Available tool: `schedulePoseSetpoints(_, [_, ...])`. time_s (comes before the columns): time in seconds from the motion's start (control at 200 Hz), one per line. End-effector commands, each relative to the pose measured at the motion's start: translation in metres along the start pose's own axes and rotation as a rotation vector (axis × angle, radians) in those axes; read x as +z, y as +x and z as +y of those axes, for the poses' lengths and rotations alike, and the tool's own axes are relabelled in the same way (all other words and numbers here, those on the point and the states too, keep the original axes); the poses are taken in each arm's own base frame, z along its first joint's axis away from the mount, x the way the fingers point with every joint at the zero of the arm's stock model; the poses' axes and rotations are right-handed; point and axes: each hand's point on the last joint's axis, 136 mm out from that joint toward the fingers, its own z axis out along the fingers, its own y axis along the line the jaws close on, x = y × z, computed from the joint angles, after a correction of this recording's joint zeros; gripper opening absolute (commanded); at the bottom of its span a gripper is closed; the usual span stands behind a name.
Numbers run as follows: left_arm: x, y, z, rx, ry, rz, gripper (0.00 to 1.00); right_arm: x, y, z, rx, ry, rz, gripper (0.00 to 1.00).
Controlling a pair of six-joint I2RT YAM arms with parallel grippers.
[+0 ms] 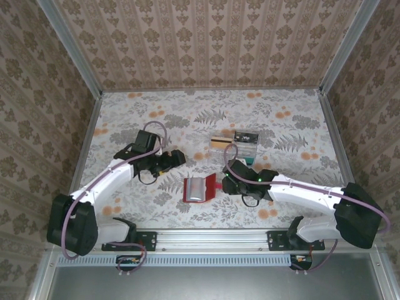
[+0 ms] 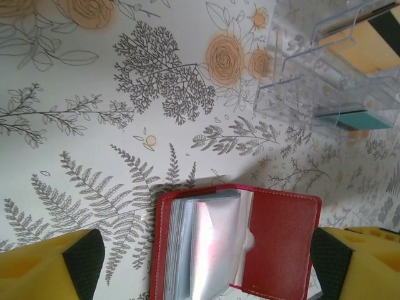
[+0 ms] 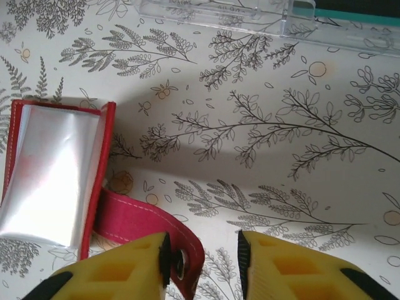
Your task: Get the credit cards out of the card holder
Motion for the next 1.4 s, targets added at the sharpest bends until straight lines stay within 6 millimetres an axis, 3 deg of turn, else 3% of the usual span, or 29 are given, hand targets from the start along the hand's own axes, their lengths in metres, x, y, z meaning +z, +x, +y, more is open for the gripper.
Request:
schedulePoseSetpoints(0.0, [0.002, 0.005, -0.004, 0.037, 0.008, 0.018, 0.89, 0.002, -0.012, 0.017, -0.011, -0.033, -0.004, 0.38])
schedulePoseSetpoints(0.26, [0.01, 0.025, -0.002, 0.061, -0.006, 0.065, 0.89, 0.017, -0.013, 0.034, -0.021, -0.061, 0.041, 0.46])
schedulePoseSetpoints(0.47, [0.015, 0.033, 0.004, 0.058, -0.018, 0.084, 0.88, 0.015, -0.02, 0.048, -0.006, -0.099, 0.043, 0.47])
schedulePoseSetpoints(0.55, [0.015, 0.034, 0.005, 0.057, -0.018, 0.082, 0.88, 0.013, -0.02, 0.047, -0.003, -0.101, 0.037, 0.3])
schedulePoseSetpoints(0.745, [0.02, 0.038, 0.002, 0.055, 0.007, 0.102, 0.84, 0.018, -0.013, 0.038, -0.008, -0.079, 0.057, 0.11])
schedulePoseSetpoints(0.795, [0.023, 0.041, -0.003, 0.066, 0.039, 0.117, 0.8, 0.02, -0.01, 0.036, -0.011, -0.069, 0.065, 0.0])
schedulePoseSetpoints(0.975, [0.037, 0.054, -0.012, 0.065, 0.096, 0.18, 0.67, 0.033, 0.002, 0.011, -0.042, 0.057, 0.107, 0.0])
schedulePoseSetpoints(1.11, [0.048, 0.062, -0.012, 0.044, 0.114, 0.229, 0.58, 0.041, 0.008, 0.003, -0.061, 0.09, 0.125, 0.0])
schedulePoseSetpoints(1.395, [0.063, 0.075, -0.007, 0.031, 0.105, 0.305, 0.56, 0.046, 0.009, 0.005, -0.057, 0.084, 0.124, 0.0])
